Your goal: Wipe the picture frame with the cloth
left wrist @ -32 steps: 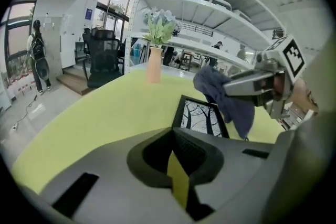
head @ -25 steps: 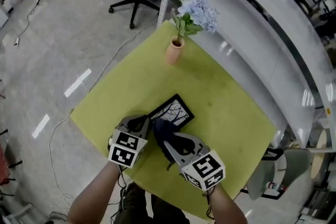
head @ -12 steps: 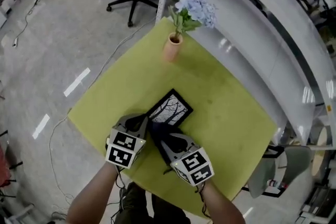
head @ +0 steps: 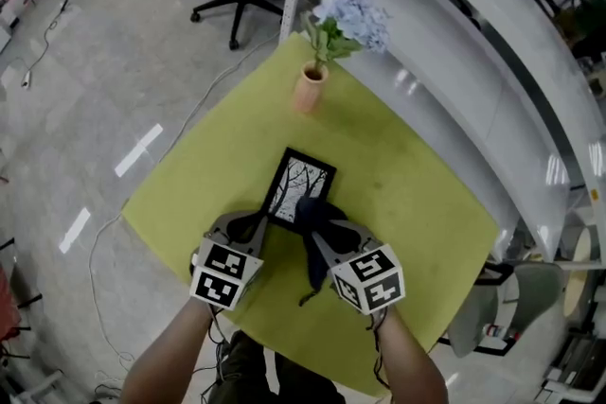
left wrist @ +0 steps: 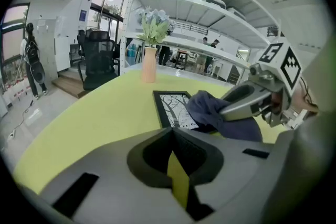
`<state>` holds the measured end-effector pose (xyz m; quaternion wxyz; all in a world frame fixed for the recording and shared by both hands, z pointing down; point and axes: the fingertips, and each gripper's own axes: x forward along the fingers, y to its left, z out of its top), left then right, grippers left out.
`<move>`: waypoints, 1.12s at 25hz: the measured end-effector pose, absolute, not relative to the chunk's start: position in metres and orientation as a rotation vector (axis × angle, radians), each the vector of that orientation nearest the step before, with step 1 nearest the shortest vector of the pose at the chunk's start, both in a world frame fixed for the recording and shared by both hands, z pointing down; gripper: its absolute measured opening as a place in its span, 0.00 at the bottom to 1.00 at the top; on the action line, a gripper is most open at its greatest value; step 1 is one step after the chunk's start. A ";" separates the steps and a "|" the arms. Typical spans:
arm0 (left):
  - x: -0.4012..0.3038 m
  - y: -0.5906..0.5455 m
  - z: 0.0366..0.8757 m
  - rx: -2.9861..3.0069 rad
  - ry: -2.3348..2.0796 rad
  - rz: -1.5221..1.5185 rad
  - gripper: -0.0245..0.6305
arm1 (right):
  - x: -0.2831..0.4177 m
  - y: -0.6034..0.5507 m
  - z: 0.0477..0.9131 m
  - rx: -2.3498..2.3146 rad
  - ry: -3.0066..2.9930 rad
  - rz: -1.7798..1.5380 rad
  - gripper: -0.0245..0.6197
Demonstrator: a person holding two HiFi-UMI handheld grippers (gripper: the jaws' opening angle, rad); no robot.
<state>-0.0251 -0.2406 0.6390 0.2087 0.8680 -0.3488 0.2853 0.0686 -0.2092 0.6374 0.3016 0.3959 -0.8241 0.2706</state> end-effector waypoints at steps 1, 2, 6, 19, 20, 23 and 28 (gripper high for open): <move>-0.025 -0.241 0.639 2.414 -0.969 0.793 0.05 | 0.072 -0.213 0.638 1.053 -2.176 0.702 0.17; -0.025 -0.241 0.639 2.414 -0.968 0.793 0.05 | 0.076 -0.218 0.638 1.052 -2.168 0.687 0.17; -0.025 -0.241 0.638 2.412 -0.964 0.791 0.05 | 0.085 -0.239 0.639 1.058 -2.146 0.645 0.17; -0.025 -0.241 0.640 2.407 -0.953 0.789 0.05 | 0.118 -0.317 0.635 1.286 -2.103 0.565 0.17; -0.025 -0.241 0.640 2.406 -0.948 0.791 0.05 | 0.121 -0.319 0.631 1.315 -2.112 0.574 0.17; -0.023 -0.239 0.637 2.410 -0.922 0.739 0.05 | 0.127 -0.317 0.612 1.382 -2.160 0.628 0.17; -0.041 -0.251 0.591 2.310 -0.974 0.344 0.05 | 0.124 -0.297 0.561 1.420 -2.259 0.637 0.17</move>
